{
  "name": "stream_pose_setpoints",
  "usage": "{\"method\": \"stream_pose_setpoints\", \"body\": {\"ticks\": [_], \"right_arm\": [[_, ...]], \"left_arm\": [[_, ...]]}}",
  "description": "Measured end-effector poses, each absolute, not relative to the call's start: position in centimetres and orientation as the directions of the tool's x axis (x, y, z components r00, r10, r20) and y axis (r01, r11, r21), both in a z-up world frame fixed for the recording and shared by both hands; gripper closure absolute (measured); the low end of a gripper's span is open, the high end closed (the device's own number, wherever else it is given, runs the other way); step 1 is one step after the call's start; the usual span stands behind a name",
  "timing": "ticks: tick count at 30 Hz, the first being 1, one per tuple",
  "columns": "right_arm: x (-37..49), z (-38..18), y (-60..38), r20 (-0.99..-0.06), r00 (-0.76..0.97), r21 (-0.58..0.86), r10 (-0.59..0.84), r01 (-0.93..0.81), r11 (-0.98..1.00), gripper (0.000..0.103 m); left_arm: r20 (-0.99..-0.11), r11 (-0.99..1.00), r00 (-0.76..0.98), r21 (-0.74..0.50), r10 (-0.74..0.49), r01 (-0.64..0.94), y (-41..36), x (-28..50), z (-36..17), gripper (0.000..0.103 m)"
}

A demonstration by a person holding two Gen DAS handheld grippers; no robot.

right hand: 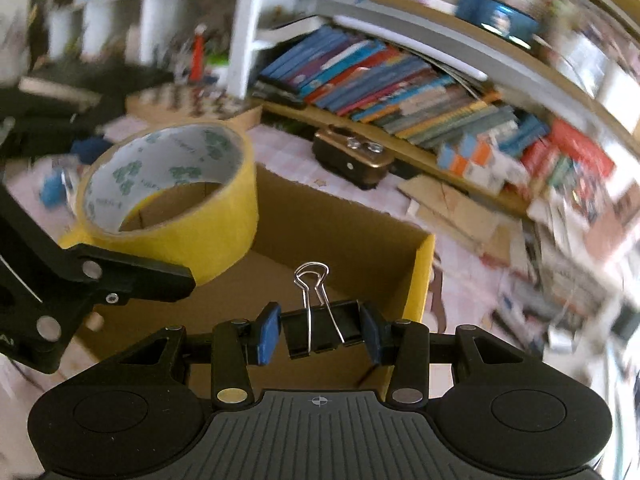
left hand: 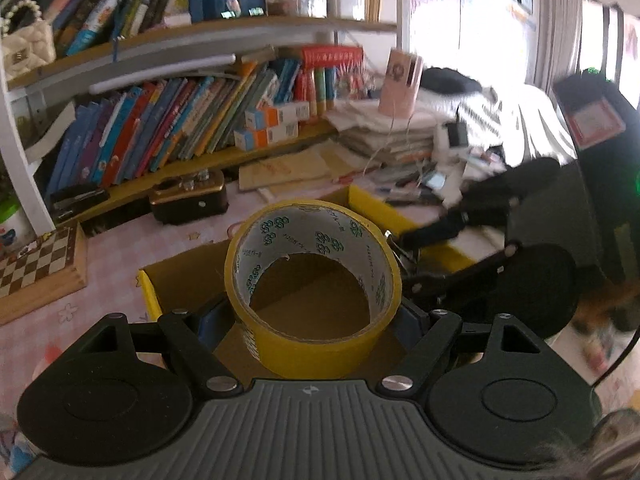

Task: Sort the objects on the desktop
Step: 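Open the left tool to drop the tape while the right tool drops the clip into the box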

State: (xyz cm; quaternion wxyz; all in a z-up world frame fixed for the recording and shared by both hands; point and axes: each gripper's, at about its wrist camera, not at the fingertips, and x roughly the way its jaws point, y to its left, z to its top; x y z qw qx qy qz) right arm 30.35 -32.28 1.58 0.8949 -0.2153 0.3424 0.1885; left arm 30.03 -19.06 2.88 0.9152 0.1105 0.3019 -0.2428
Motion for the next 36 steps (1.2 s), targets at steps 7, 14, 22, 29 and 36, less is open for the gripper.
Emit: {"method": "stream_pose_setpoints", "body": {"ticks": [7,14,22,29,36], "right_arm": [[33.5,-2.0,-30.2,-0.792,0.59,-0.373,0.158,-0.672,0.64,0.06],[35.4,-4.0,-29.1,-0.842,0.523,-0.39,0.128,-0.756,0.526,0.06],[36.1,-5.1,-28.0,-0.868,0.487,-0.406,0.095,-0.807,0.428,0.06],[36.1,-5.5,-28.0,-0.882,0.463,-0.398,0.084,-0.83,0.391,0.06],[35.6,-4.9,-28.1,-0.847,0.523,-0.444,0.093,-0.793,0.418,0.043]], "left_arm": [[-0.692,0.812,0.646,0.15,-0.322,0.565,-20.7,33.5,0.6,0.023],[-0.765,0.776,0.59,0.199,-0.259,0.599,-21.9,35.5,-1.5,0.023],[-0.8,0.778,0.549,0.177,-0.243,0.603,-22.0,36.3,-2.0,0.023],[-0.808,0.789,0.544,0.176,-0.226,0.589,-22.2,36.5,-2.2,0.023],[-0.771,0.79,0.599,0.221,-0.218,0.572,-22.4,35.6,-1.6,0.011]]}}
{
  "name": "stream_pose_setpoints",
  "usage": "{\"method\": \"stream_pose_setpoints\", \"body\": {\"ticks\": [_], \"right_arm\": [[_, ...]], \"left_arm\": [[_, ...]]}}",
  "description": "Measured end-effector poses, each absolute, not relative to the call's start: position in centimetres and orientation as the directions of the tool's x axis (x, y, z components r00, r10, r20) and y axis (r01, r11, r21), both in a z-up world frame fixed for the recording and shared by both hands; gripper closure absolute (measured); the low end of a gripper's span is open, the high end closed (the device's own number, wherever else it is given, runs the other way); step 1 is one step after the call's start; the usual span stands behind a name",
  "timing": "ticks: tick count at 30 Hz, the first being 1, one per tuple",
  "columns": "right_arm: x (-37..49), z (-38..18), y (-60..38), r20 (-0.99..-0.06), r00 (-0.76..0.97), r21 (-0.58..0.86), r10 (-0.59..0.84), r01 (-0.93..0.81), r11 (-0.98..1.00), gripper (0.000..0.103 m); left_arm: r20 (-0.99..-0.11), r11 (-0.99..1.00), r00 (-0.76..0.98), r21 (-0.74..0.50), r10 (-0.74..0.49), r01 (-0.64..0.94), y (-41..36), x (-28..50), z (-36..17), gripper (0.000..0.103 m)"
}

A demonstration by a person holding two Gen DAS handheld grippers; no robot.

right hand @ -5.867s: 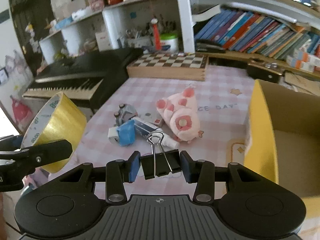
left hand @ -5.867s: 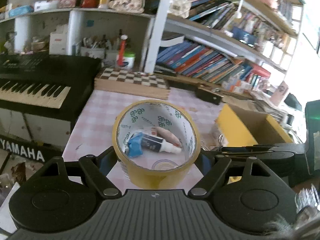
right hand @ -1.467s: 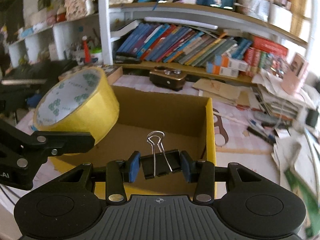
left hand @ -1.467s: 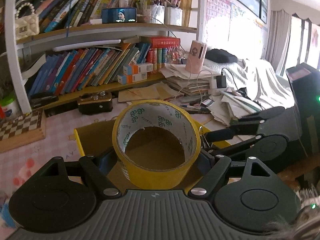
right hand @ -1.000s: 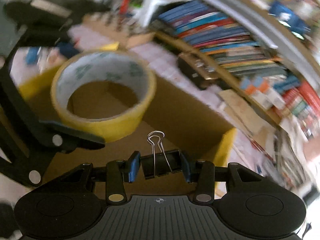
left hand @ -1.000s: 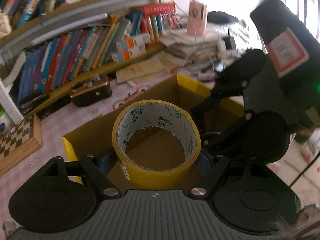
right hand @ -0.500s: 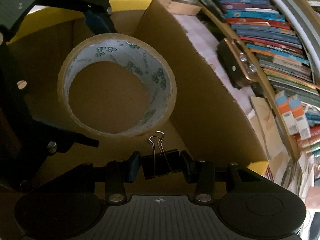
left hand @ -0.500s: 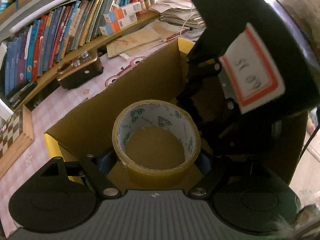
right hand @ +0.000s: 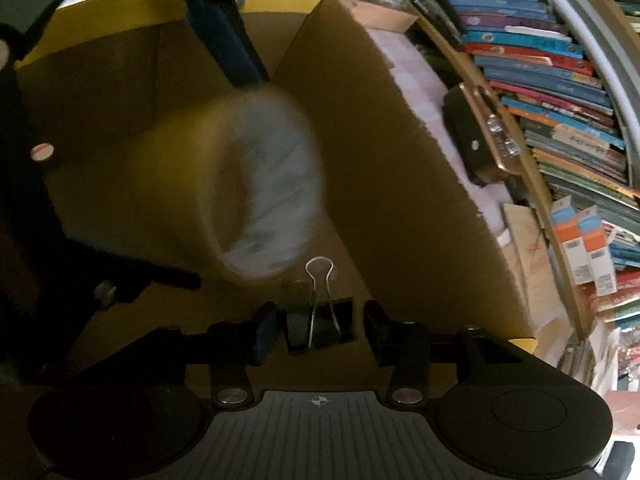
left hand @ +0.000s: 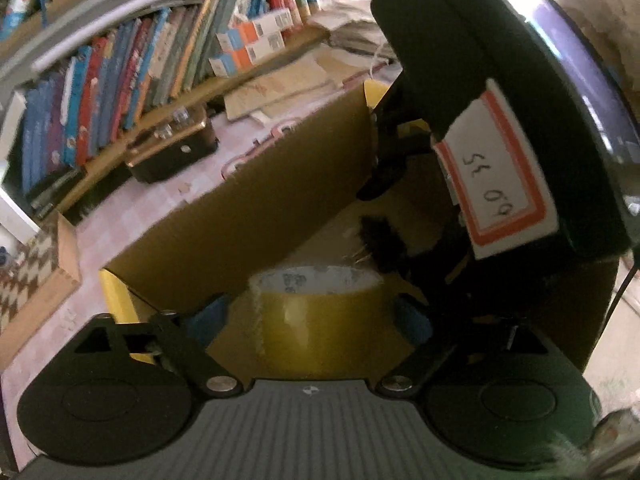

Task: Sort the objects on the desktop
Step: 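Open the left tool to drop the tape while the right tool drops the clip into the box, then withdraw both open tools from the box back over the table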

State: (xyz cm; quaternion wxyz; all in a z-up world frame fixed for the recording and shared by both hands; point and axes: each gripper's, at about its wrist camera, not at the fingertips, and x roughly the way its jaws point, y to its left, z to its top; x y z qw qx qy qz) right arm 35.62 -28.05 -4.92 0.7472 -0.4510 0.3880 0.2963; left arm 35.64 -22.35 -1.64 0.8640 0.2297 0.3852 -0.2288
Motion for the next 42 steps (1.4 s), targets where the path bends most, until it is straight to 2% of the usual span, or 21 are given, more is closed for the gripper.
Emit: {"method": "stream_pose_setpoints", "body": {"ticks": [9,16,23,33,42], "right_arm": [[34.0,-1.9,-29.4,-0.798,0.579,-0.417,0.168,-0.73,0.541,0.041],[31.6,2.7,-32.5,-0.664,0.703,-0.301,0.255,-0.563,0.769,0.036],[27.7,5.6,-35.2,-0.549,0.798,-0.157,0.248,-0.39,0.907,0.036],[22.5,5.3,-36.1,-0.498,0.857,-0.023,0.135,-0.169,0.985,0.036],[17.1,2.9,-33.7,-0.52,0.854,0.022,0.021,-0.01,1.0,0.036]], "left_arm": [[-0.667,0.828,0.704,0.233,-0.245,0.51,-21.5,32.7,1.7,0.007],[-0.524,0.911,0.823,0.189,-0.221,0.366,-19.0,28.9,5.4,0.002],[-0.43,0.969,0.89,0.117,-0.15,0.22,-16.0,24.9,7.2,0.0],[-0.41,0.993,0.907,0.015,-0.098,0.114,-12.6,19.6,6.6,0.0],[-0.435,0.999,0.9,0.002,-0.041,0.047,-8.2,15.3,3.4,0.0]]}}
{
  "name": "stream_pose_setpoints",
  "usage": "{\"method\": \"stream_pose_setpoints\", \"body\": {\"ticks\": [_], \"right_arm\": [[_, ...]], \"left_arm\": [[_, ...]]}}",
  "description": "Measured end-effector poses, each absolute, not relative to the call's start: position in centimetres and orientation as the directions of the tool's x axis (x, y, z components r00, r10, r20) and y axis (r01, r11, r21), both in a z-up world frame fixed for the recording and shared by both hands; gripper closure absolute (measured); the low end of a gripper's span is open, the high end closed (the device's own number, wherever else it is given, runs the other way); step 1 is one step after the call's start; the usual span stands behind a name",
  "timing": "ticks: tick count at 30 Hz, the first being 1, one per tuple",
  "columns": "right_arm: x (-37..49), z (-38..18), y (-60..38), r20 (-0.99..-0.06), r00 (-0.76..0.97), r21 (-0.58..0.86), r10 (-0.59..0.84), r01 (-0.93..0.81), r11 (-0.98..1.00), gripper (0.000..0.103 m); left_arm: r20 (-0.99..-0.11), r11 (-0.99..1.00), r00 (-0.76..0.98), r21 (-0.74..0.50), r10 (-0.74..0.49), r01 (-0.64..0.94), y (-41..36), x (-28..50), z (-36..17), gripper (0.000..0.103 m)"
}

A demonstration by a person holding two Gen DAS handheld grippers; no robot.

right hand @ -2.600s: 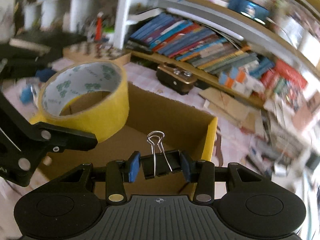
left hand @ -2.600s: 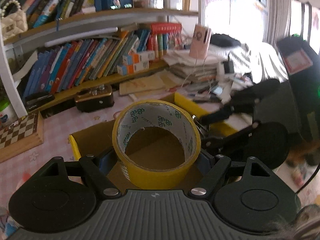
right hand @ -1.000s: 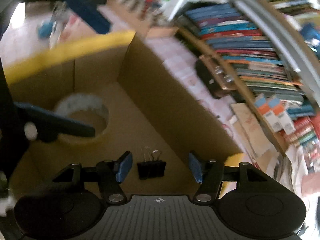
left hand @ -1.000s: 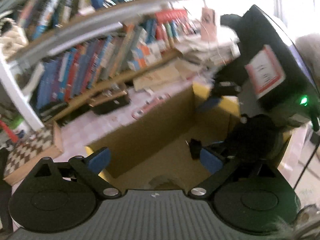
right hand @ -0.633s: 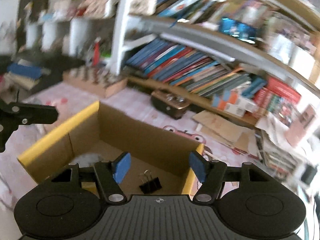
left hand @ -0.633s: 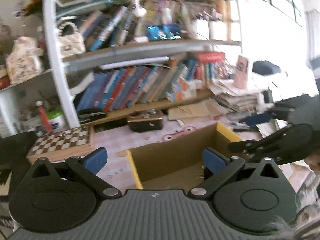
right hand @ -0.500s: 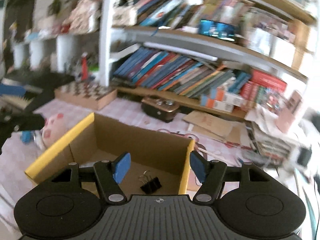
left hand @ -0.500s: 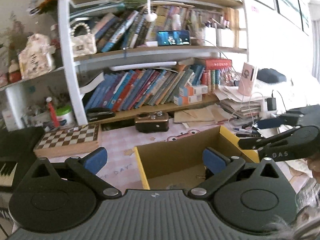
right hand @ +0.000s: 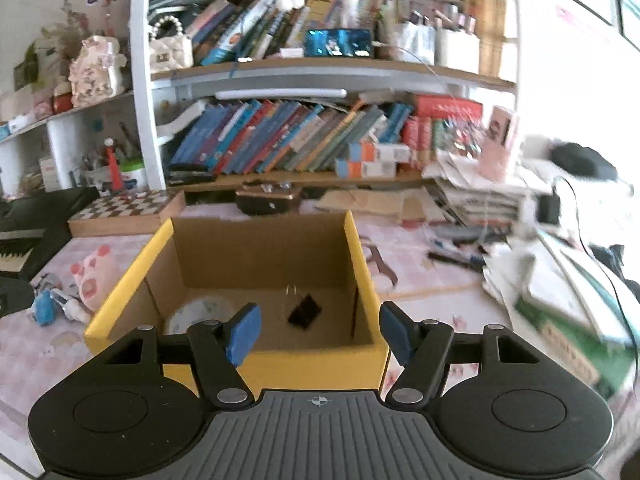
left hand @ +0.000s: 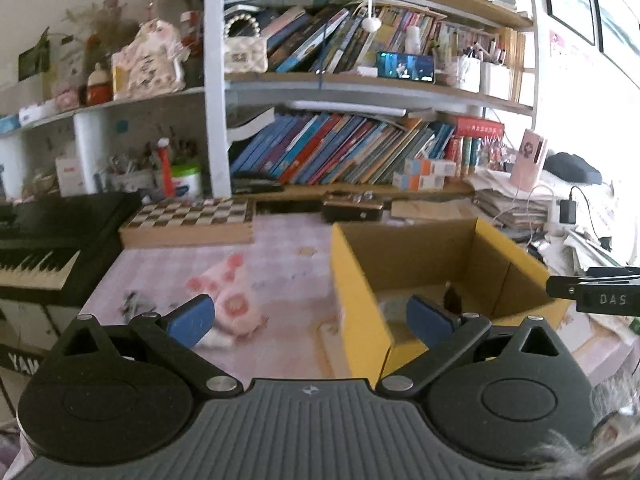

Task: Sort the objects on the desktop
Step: 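Withdraw both open tools from the box back over the table, then move both tools toward the remaining objects beside the plush pig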

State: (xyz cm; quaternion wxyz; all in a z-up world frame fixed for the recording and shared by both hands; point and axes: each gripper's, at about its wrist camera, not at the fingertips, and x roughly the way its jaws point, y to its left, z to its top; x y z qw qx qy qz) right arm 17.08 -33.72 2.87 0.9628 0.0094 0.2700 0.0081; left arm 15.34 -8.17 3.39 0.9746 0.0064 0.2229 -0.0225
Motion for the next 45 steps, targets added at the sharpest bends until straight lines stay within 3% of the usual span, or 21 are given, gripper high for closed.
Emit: {"method": "stream_pose_setpoints", "body": {"ticks": [13,25,45], "right_arm": [[10.1,0.0,-26.3,-0.613,0.79,0.069,-0.023,0.083,0.994,0.036],[6.2,-1.7,-18.7,-0.673,0.737,0.072,0.06,-0.015,0.997,0.036],[4.6,-2.4,-11.1,-0.694,0.705,0.089,0.144,-0.115,0.989,0.036]], "left_arm": [[-0.501,0.995,0.86,-0.039,-0.095,0.088,-3.2,10.3,0.9,0.0],[-0.579,0.991,0.806,-0.039,-0.126,0.126,1.3,7.0,-1.0,0.0],[-0.583,0.998,0.811,-0.029,-0.057,0.049,8.3,3.7,-1.1,0.0]]}}
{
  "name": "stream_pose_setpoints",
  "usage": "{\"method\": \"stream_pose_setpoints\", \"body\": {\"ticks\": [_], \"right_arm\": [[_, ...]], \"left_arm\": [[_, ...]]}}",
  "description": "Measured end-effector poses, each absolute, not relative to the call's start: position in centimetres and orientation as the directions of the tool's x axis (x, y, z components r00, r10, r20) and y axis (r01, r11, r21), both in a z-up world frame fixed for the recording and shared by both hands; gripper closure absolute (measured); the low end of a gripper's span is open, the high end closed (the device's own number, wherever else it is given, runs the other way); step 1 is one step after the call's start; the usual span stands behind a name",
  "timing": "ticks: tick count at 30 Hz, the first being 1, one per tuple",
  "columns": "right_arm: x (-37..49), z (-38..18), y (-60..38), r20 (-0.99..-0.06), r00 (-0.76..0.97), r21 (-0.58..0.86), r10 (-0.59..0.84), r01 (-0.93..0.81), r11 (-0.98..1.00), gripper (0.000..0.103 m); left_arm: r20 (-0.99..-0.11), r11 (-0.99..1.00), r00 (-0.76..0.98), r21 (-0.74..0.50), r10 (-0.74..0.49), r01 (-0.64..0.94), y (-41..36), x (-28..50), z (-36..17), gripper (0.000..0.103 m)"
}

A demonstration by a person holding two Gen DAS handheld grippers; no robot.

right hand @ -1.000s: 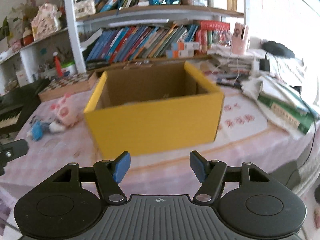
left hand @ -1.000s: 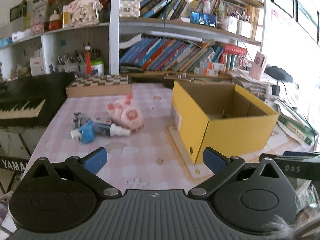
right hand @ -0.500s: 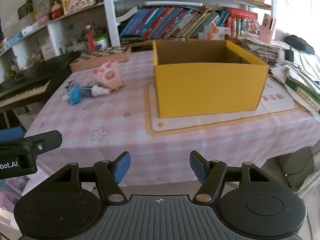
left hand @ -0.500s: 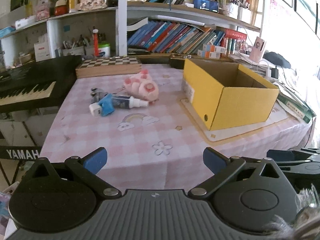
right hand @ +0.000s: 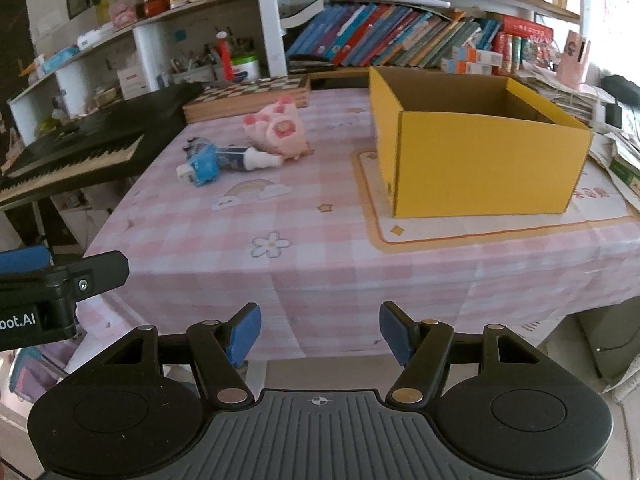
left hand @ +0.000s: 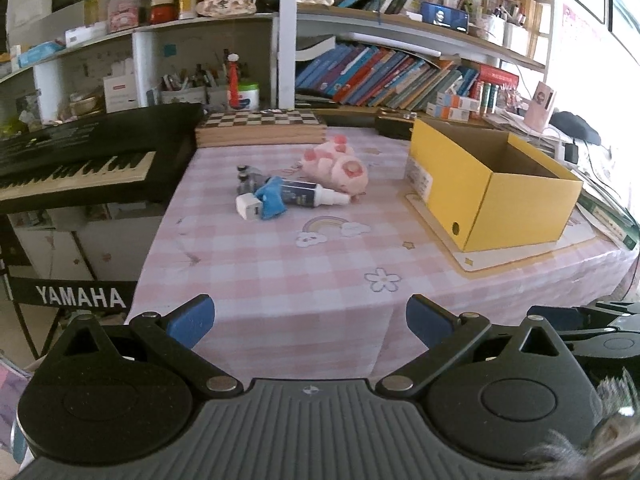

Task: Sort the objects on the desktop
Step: 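Move both tools toward the remaining objects beside the plush pig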

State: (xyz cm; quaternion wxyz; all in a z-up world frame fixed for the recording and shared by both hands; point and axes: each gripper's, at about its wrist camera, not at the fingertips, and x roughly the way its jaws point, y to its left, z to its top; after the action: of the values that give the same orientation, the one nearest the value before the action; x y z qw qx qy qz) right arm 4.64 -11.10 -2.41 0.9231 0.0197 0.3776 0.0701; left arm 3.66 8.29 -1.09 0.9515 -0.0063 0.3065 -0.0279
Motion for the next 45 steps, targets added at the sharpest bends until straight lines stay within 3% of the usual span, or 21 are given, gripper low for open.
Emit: {"method": "stream_pose_setpoints", "body": {"ticks": [15,38,45], "right_arm": [[5.7,-1.6,-7.3,-0.679,0.714,0.056,0.173,-0.184,0.981,0.036],[14.1,-2.2,-6.5,-0.689,0.691,0.048,0.216,-0.254,0.966,0.036],[18.0,-2.3,-6.4,-0.689,0.684,0.049,0.238,-0.283,0.958,0.036]], "left_arm": [[-0.551,0.998,0.834,-0.056,-0.028,-0.003,11.8,3.7,-0.3,0.0],[-0.597,0.993,0.802,-0.086,0.016,-0.084,12.6,11.1,-1.4,0.003],[-0.621,0.986,0.783,-0.104,0.04,-0.133,13.1,14.6,-2.0,0.013]]}}
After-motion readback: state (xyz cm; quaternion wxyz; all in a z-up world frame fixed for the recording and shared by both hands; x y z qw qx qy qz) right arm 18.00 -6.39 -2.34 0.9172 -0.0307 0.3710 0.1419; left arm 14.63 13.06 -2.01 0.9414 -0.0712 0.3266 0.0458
